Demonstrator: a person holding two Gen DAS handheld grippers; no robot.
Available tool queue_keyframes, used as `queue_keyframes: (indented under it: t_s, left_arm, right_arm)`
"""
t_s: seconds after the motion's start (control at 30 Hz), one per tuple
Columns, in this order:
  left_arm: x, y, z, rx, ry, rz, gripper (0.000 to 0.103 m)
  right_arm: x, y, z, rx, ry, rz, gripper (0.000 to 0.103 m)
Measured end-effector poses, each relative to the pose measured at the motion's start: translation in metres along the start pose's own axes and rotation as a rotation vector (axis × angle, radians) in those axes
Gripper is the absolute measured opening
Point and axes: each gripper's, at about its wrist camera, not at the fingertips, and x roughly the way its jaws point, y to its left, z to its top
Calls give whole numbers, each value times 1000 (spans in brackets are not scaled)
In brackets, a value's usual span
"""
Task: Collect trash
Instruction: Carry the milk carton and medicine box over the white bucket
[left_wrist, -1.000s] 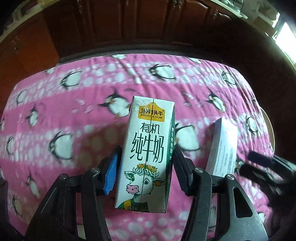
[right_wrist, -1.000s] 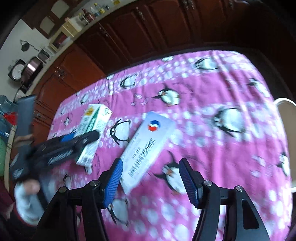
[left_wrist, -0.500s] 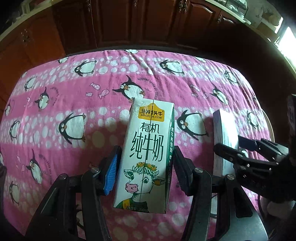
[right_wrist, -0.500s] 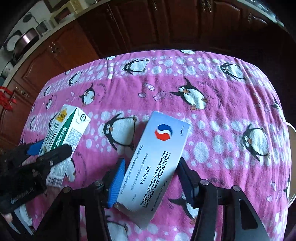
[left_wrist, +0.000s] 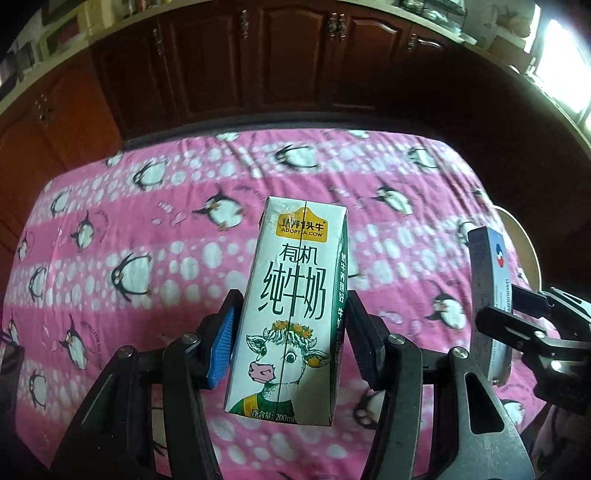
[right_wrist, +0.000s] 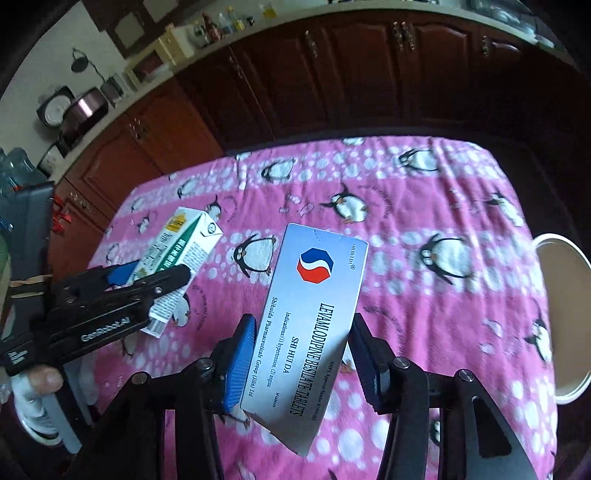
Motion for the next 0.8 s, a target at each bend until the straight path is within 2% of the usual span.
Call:
queue_keyframes:
  t_s: [0.33,0.8]
  left_arm:
    - [-15,-65,11,108,-32,-56,53]
    - [-6,-176,18,264,-5,-183,53]
  right_arm:
    - [-51,-41,-13,60,-83,-46,49]
    - [-107,-139,-36,237,-133,-157,49]
